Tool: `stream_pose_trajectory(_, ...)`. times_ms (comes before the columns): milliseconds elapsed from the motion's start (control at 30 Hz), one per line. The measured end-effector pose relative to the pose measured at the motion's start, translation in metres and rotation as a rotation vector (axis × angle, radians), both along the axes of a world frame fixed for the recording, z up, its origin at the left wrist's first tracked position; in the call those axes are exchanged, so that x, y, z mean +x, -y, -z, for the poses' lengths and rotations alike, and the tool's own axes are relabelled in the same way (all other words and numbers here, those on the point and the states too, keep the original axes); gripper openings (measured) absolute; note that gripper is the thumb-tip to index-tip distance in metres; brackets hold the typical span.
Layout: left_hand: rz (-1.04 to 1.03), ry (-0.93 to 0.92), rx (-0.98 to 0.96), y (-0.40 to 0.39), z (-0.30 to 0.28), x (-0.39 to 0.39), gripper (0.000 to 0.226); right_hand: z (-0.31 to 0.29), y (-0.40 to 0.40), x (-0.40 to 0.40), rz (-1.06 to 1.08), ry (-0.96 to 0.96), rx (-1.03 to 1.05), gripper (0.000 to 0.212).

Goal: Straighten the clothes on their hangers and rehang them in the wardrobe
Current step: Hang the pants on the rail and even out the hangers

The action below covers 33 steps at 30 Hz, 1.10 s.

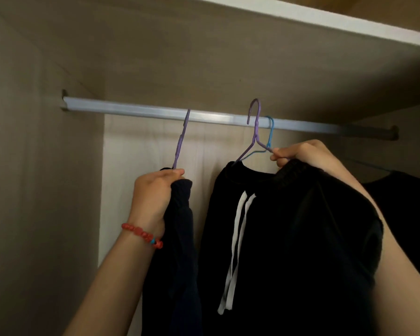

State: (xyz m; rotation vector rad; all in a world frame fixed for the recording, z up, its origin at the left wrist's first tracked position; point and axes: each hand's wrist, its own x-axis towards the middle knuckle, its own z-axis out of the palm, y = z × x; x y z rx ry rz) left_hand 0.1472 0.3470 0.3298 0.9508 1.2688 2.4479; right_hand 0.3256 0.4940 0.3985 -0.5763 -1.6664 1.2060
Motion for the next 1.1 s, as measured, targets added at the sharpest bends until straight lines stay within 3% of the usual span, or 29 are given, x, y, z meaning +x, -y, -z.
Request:
stream_pose_trajectory(333, -0.027, -0.023, -0.069, -0.018, -0.06, -0.053, 0.01, -0.026, -0.02, -0.057, 0.032, 0.059, 0.066, 0.019)
stream_pose_trajectory(600, -0.04, 0.002, -0.098, -0.025, -0.054, -0.094, 0.007, -0.024, -0.022, -0.062, 0.017, 0.032, 0.1, 0.014)
stream_pose_trajectory(767, -0.096, 0.002, -0.095, -0.014, -0.057, -0.118, 0.021, -0.031, -0.02, -0.08, 0.013, 0.016, 0.135, 0.015)
stream_pose_trajectory(1033, -0.244, -0.053, -0.103, 0.015, -0.052, -0.121, 0.008, 0.014, -0.022, -0.123, -0.026, 0.052, 0.076, 0.016)
stream_pose_trajectory(1100, -0.272, -0.026, -0.124, 0.022, -0.047, -0.123, 0.015, 0.017, -0.022, -0.129, -0.015, 0.037, 0.081, 0.02)
